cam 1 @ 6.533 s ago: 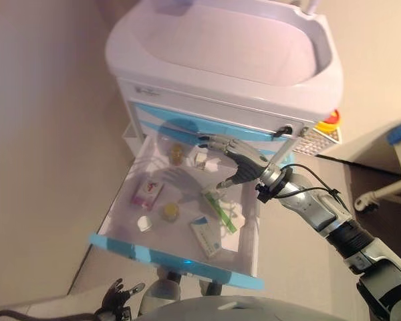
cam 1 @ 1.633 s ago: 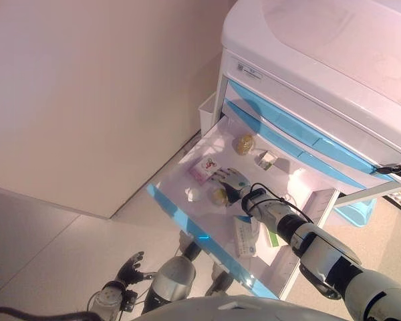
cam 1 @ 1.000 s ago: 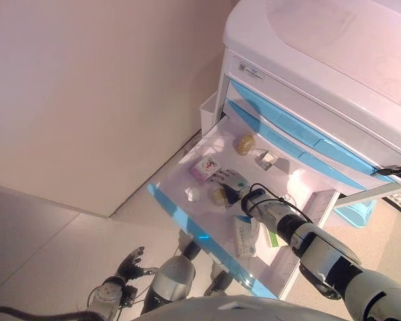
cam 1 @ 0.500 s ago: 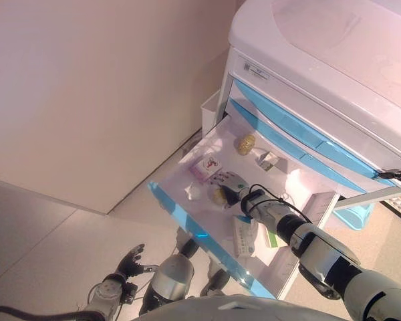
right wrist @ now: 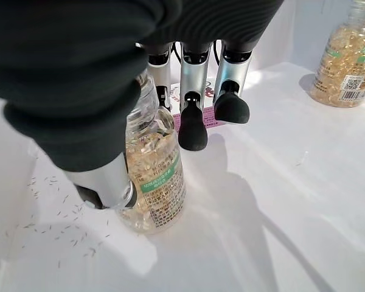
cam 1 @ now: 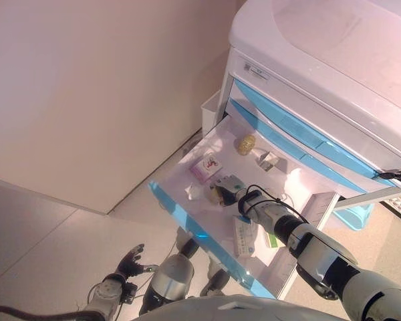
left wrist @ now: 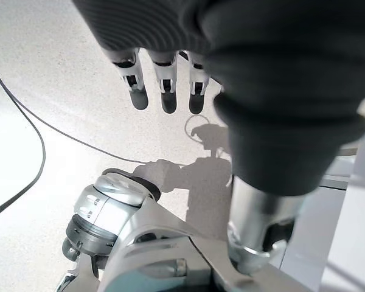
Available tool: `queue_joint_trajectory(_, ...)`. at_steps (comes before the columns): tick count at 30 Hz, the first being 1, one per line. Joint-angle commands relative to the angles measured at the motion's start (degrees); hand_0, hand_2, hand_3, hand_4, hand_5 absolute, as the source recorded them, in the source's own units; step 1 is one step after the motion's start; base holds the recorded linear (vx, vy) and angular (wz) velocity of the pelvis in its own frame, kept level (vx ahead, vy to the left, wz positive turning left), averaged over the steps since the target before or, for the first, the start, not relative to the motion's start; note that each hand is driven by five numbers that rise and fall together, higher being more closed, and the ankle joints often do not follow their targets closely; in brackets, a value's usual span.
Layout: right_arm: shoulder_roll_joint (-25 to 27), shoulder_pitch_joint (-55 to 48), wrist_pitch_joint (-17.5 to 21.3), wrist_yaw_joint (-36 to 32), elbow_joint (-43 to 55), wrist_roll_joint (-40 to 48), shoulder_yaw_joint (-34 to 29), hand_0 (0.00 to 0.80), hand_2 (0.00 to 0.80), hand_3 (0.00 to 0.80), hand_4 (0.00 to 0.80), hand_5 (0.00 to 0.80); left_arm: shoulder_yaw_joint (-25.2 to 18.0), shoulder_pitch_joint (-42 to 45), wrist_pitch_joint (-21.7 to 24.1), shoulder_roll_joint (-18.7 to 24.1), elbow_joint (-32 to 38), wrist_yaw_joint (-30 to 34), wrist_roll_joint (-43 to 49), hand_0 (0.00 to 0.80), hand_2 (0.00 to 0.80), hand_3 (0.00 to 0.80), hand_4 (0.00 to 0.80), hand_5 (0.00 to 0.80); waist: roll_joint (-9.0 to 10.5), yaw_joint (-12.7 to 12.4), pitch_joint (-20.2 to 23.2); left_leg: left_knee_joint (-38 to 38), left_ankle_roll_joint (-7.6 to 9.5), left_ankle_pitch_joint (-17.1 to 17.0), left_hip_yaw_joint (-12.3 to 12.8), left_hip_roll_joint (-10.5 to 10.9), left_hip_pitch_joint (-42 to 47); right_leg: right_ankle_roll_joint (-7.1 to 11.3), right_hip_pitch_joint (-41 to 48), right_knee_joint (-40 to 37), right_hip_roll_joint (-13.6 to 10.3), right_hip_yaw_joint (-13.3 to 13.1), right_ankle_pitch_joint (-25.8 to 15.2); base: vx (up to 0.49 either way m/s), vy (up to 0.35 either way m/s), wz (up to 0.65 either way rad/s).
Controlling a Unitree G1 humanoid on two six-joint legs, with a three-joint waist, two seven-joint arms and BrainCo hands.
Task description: Open the drawer and pick up the medicine
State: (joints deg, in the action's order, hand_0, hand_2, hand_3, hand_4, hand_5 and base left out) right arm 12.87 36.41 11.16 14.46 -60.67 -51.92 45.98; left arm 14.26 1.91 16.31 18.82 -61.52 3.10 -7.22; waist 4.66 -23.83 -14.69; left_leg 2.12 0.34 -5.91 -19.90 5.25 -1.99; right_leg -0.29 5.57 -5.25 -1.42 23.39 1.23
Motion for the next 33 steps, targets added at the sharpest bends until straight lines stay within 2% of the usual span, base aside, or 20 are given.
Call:
queue_joint_trajectory(1, -0.76, 1.34, 0.36, 1.05, 1.46, 0.54, 2.73, 0.800, 0.800, 0.800, 0.800, 0.800, 1.37, 0.32, 0.31, 1.15, -0.31, 0.04, 0.26, 0.000, 0.000, 0.000, 0.000, 0.000, -0.37, -0.75, 1.09, 1.33, 0.03, 3.14, -0.07, 2.26, -0.04, 1.92, -0.44, 7.49, -0.27, -0.39, 2.98, 0.000, 0.000, 0.00)
queue_joint_trajectory(7, 0.99, 1.84, 1.90, 2.79, 4.50, 0.24, 3.14, 0.800, 0.800, 0.800, 0.800, 0.800, 0.39, 0.55, -0.15, 1.63, -0.61, 0.00, 0.87, 0.000, 0.000, 0.000, 0.000, 0.000, 0.59, -0.01, 1.41, 1.45, 0.17, 3.52, 0.82, 1.97, 0.41, 2.28, -0.29, 7.14, -0.07, -1.26, 2.59, 0.000, -0.010, -0.02)
queue_joint_trajectory(10, 3.71, 2.62, 2.59, 0.04, 11.16, 2.53, 3.65, 0.800, 0.800, 0.800, 0.800, 0.800, -0.99, 0.86, -0.31, 2.14, -0.85, -0.08, 1.49, 0.000, 0.000, 0.000, 0.000, 0.000, 1.51, 1.28, 1.76, 1.62, 0.26, 3.35, 1.48, 1.60, 0.31, 2.62, -0.68, 6.92, 0.10, -1.90, 2.02, -0.027, -0.036, -0.12)
queue_joint_trajectory(12, 6.93, 2.75, 1.84, -5.38, 20.79, 5.36, 3.58, 0.800, 0.800, 0.800, 0.800, 0.800, -2.31, 1.17, -0.80, 2.63, -0.79, -0.20, 1.83, 0.000, 0.000, 0.000, 0.000, 0.000, 2.35, 2.53, 2.05, 1.74, 0.32, 3.50, 2.32, 1.23, 0.64, 2.77, -0.79, 6.86, 0.30, -2.84, 1.80, -0.014, -0.051, -0.18)
queue_joint_trajectory(15, 15.84, 2.88, 2.48, -13.14, 37.70, 8.09, 3.80, 0.800, 0.800, 0.800, 0.800, 0.800, -4.67, 1.20, -1.79, 3.43, -1.41, -0.21, 2.59, 0.000, 0.000, 0.000, 0.000, 0.000, 3.94, 5.34, 3.12, 2.08, 0.40, 3.93, 4.25, 0.50, 1.42, 3.03, -0.97, 6.57, 0.74, -5.00, 1.40, -0.006, -0.040, -0.39)
queue_joint_trajectory(18, 22.51, 2.95, 2.36, -21.08, 48.72, 14.53, 2.01, 0.800, 0.800, 0.800, 0.800, 0.800, -5.75, 1.32, -2.14, 3.49, -1.62, -0.44, 2.97, 0.000, 0.000, 0.000, 0.000, 0.000, 4.66, 7.07, 3.89, 2.15, 0.43, 4.51, 6.05, 0.00, 2.07, 3.13, -1.07, 6.44, 1.01, -6.65, 1.19, -0.010, -0.013, -0.43)
queue_joint_trajectory(19, 26.06, 3.25, 1.51, -26.96, 54.71, 19.56, 0.27, 0.800, 0.800, 0.800, 0.800, 0.800, -6.58, 1.25, -2.26, 3.61, -1.88, -0.42, 3.10, 0.000, 0.000, 0.000, 0.000, 0.000, 5.05, 8.23, 4.32, 2.18, 0.53, 4.80, 6.91, -0.19, 2.53, 3.13, -1.10, 6.46, 1.19, -7.65, 1.11, -0.016, -0.006, -0.38)
queue_joint_trajectory(21, 30.93, 3.19, -0.46, -33.95, 62.14, 25.27, -2.48, 0.800, 0.800, 0.800, 0.800, 0.800, -7.34, 1.08, -2.34, 3.69, -2.09, -0.41, 3.08, 0.000, 0.000, 0.000, 0.000, 0.000, 5.37, 9.43, 4.79, 2.26, 0.58, 5.17, 8.10, -0.52, 3.10, 3.13, -1.09, 6.42, 1.41, -8.82, 1.09, -0.011, 0.002, -0.42)
queue_joint_trajectory(23, 37.24, 3.95, -2.57, -41.90, 68.92, 35.22, -6.51, 0.800, 0.800, 0.800, 0.800, 0.800, -8.17, 1.21, -2.94, 3.65, -1.63, -0.77, 2.70, 0.000, 0.000, 0.000, 0.000, 0.000, 5.79, 11.08, 5.65, 2.49, 0.55, 5.41, 9.40, -0.87, 3.85, 3.12, -0.99, 6.32, 1.71, -10.15, 1.04, -0.005, 0.011, -0.39)
queue_joint_trajectory(25, 41.79, 5.39, -3.92, -46.65, 71.40, 44.11, -9.76, 0.800, 0.800, 0.800, 0.800, 0.800, -8.58, 1.27, -3.71, 3.49, -0.95, -1.16, 2.47, 0.000, 0.000, 0.000, 0.000, 0.000, 6.06, 12.27, 6.32, 2.64, 0.49, 5.60, 10.47, -1.15, 4.48, 3.12, -0.81, 6.29, 1.89, -11.19, 1.03, -0.010, 0.008, -0.37)
queue_joint_trajectory(28, 46.14, 8.58, -5.84, -49.99, 71.79, 54.56, -13.56, 0.800, 0.800, 0.800, 0.800, 0.800, -8.85, 1.85, -4.39, 3.27, -0.30, -1.41, 2.03, 0.000, 0.000, 0.000, 0.000, 0.000, 6.24, 13.51, 7.41, 2.85, 0.37, 5.81, 11.63, -1.36, 5.24, 3.03, -0.54, 6.17, 2.02, -12.20, 1.05, 0.003, 0.017, -0.29)
queue_joint_trajectory(33, 48.42, 14.40, -6.68, -48.71, 67.06, 59.66, -17.27, 0.800, 0.800, 0.800, 0.800, 0.800, -8.66, 2.87, -4.92, 2.86, -0.68, -1.35, 1.86, 0.000, 0.000, 0.000, 0.000, 0.000, 6.14, 14.66, 8.77, 2.88, 0.20, 6.07, 12.77, -1.44, 5.96, 2.96, 0.02, 5.85, 2.12, -13.18, 1.00, 0.011, 0.016, -0.16)
